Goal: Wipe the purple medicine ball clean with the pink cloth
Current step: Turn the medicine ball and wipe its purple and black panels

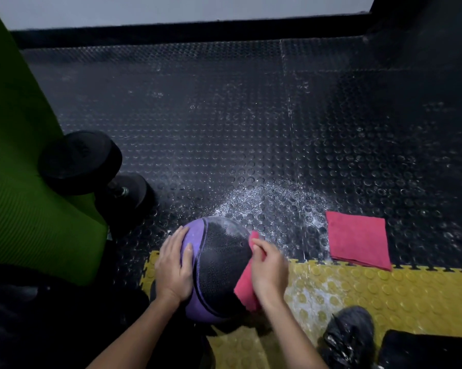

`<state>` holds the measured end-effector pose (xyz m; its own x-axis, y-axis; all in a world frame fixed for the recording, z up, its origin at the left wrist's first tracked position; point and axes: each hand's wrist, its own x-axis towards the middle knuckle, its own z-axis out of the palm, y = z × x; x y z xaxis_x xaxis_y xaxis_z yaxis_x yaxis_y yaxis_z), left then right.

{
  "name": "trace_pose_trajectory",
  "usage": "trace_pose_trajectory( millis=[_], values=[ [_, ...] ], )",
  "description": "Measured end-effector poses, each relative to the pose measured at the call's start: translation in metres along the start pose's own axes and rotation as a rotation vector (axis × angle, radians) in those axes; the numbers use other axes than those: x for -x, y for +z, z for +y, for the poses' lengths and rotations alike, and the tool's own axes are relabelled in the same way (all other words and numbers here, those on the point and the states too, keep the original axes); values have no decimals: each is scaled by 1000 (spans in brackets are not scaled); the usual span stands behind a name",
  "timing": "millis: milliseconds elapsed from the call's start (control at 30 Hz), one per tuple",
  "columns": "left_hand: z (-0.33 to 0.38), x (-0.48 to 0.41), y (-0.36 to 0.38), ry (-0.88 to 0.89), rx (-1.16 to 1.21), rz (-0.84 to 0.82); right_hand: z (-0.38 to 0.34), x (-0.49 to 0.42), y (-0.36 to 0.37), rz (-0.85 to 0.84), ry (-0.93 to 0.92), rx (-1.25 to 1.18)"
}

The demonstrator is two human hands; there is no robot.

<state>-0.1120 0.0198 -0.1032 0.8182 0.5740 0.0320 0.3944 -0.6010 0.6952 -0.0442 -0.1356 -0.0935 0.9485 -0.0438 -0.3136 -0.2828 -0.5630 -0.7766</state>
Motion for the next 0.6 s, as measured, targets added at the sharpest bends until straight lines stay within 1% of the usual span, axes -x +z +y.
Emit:
trace_pose_trajectory(
  millis=[67,100,133,167,267,300,367,433,533,567,600],
  values=[
    [-5,-1,-2,-18,32,4,-11,19,9,7,-222,11],
    [-6,-3,-4,-29,59,10,-13,25,14,16,-292,21],
    [-7,-5,-5,-43,85,16,-12,25,16,34,-300,11],
    [-7,-7,-6,-58,105,22,-8,19,16,50,-251,-18],
    [-6,-11,-5,-77,109,11,20,-6,9,-1,101,-198],
    [-5,-11,-5,-73,105,4,27,-10,7,-10,176,-228],
    [-4,-11,-5,-58,110,-9,28,-8,4,15,201,-229],
    [-5,-11,-6,-70,112,-9,12,4,9,43,105,-200],
    [-10,-12,-11,-119,170,-8,-3,24,17,65,-169,-169],
    [-11,-12,-12,-133,197,-1,1,23,19,79,-179,-175],
    [-12,-12,-13,-145,214,7,8,18,19,78,-121,-203]
  ],
)
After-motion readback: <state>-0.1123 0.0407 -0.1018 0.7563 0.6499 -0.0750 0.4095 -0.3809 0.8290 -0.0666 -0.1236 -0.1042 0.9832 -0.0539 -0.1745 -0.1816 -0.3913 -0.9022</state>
